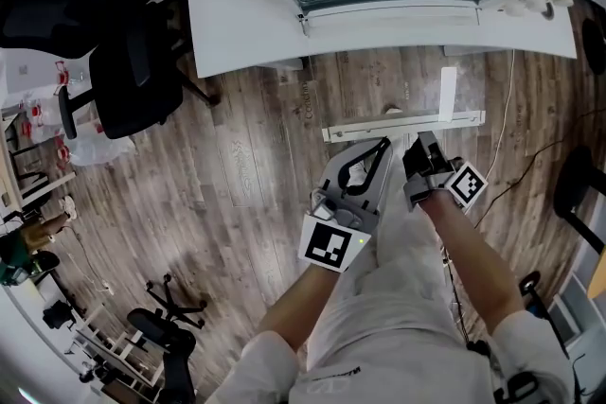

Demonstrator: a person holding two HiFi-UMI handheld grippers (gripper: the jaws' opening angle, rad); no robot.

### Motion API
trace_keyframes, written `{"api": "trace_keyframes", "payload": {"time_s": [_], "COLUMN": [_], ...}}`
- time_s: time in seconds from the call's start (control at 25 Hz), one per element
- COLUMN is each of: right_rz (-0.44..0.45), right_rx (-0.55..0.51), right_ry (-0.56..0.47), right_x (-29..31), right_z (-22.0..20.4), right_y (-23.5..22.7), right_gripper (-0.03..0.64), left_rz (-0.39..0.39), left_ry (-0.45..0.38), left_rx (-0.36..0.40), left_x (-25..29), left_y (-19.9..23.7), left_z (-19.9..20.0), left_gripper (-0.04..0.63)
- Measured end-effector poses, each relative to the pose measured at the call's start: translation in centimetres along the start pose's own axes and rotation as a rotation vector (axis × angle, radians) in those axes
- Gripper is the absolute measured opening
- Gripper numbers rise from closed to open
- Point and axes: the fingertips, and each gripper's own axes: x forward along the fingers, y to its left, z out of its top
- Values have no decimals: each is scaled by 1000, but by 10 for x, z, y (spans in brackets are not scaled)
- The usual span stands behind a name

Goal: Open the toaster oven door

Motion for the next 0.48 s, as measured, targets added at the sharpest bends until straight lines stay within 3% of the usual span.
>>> {"api": "trace_keyframes", "payload": {"time_s": [0.48], "right_rz": [5], "right_rx": [22], "right_ry": [-28], "right_x": [7], "right_z": [-2], "right_y": [-21], "right_gripper": [75], "left_rz": [14], "left_ry": [-11], "left_rx": [-35], "left_x": [1], "left_y": [8], "left_z": [-20], "left_gripper": [8]}}
